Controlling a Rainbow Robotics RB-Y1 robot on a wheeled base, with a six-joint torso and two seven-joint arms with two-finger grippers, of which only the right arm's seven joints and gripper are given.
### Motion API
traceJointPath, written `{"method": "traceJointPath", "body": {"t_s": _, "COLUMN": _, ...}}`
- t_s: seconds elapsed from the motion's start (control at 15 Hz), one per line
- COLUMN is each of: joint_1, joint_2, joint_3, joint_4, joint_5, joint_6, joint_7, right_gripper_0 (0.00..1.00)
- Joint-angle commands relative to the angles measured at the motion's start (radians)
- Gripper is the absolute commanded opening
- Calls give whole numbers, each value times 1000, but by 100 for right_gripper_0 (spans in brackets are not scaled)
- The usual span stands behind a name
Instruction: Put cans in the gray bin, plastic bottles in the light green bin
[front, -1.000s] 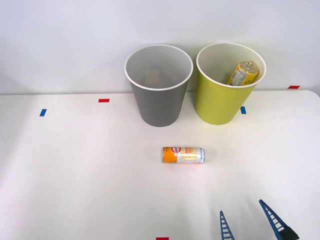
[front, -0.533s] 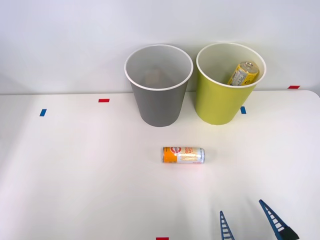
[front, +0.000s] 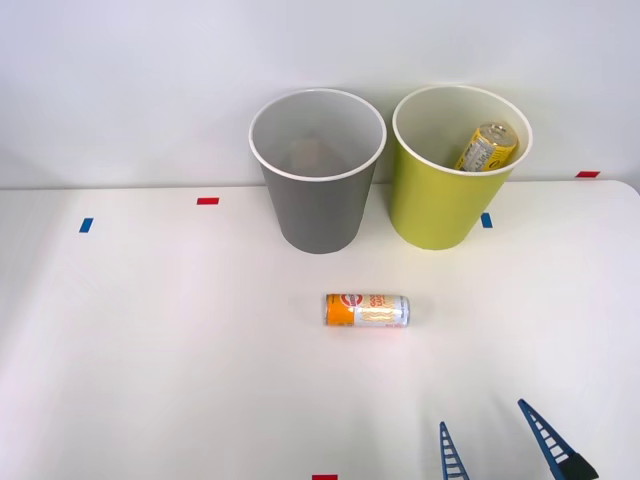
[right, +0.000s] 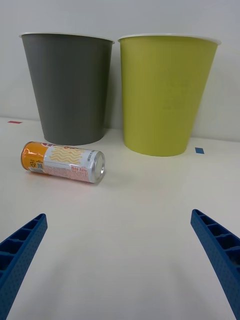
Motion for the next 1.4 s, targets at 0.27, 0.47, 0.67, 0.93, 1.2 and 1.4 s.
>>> {"method": "traceJointPath", "body": {"t_s": 0.27, "joint_1": 0, "joint_2": 0, "joint_3": 0, "joint_4": 0, "joint_5": 0, "joint_6": 0, "joint_7": 0, "right_gripper_0": 100}}
{"method": "traceJointPath", "body": {"t_s": 0.47, "joint_1": -2, "joint_2": 15, "joint_3": -12, "joint_4": 48, "joint_5": 28, "joint_6": 6, "joint_7": 5, "right_gripper_0": 100}}
{"method": "traceJointPath", "body": {"t_s": 0.67, "joint_1": -14, "joint_2": 25, "joint_3": -86, "joint_4": 38, "joint_5": 132, "joint_6": 14, "joint_7": -15, "right_gripper_0": 100}}
{"method": "traceJointPath", "body": {"t_s": 0.93, "joint_1": -29, "joint_2": 28, "joint_3": -132, "joint_4": 6, "joint_5": 163, "joint_6": 37, "joint_7": -60, "right_gripper_0": 100}}
{"method": "traceJointPath", "body": {"t_s": 1.2, "joint_1": -34, "joint_2": 25, "joint_3": -155, "joint_4": -29, "joint_5": 193, "joint_6": 77, "joint_7": -225, "right_gripper_0": 100}}
{"method": "traceJointPath", "body": {"t_s": 1.4, "joint_1": -44, "joint_2": 8, "joint_3": -187, "joint_4": -28, "joint_5": 216, "joint_6": 75, "joint_7": -298, "right_gripper_0": 100}}
